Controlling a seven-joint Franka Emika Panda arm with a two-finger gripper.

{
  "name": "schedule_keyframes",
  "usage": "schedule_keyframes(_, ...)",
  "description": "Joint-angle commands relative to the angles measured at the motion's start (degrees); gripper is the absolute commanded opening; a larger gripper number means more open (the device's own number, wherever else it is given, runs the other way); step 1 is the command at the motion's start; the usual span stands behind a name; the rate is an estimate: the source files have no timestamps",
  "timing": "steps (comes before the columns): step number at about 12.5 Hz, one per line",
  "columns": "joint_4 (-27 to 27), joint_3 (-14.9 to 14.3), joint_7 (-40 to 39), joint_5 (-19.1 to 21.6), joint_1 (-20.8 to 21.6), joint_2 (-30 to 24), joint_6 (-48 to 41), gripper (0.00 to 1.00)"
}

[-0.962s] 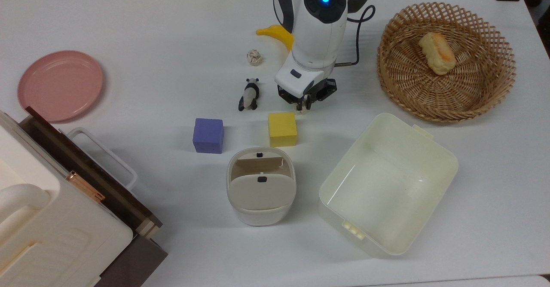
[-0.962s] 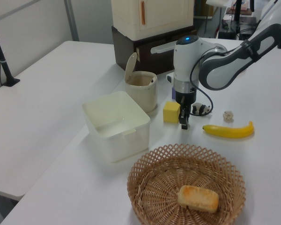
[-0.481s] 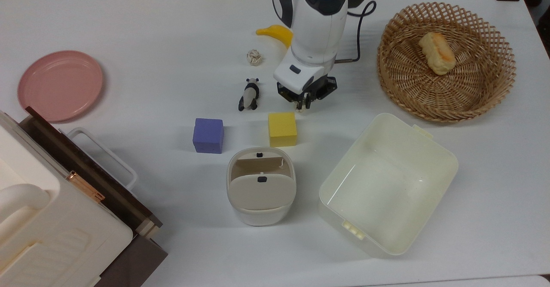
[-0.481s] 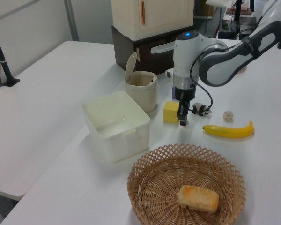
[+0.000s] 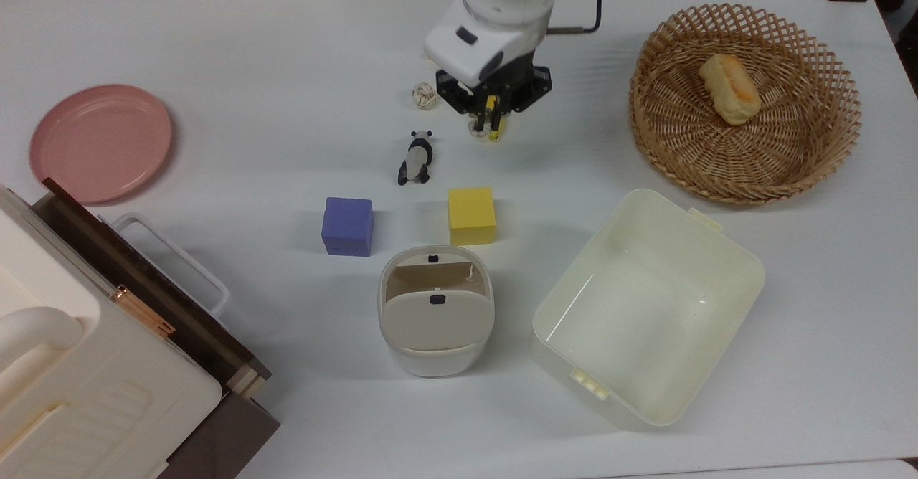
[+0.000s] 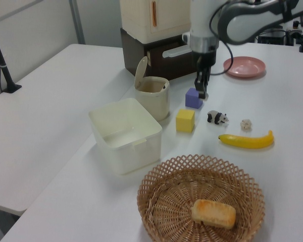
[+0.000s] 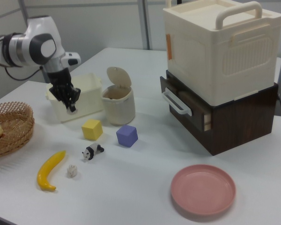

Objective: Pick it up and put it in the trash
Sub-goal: 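Lift the figurine and carry it over the cream trash bin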

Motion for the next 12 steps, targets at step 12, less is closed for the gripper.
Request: schedule_keyframes(12,5.3,-0.4,0.7,-4.4,-5.3,8.9,31.9,0.00)
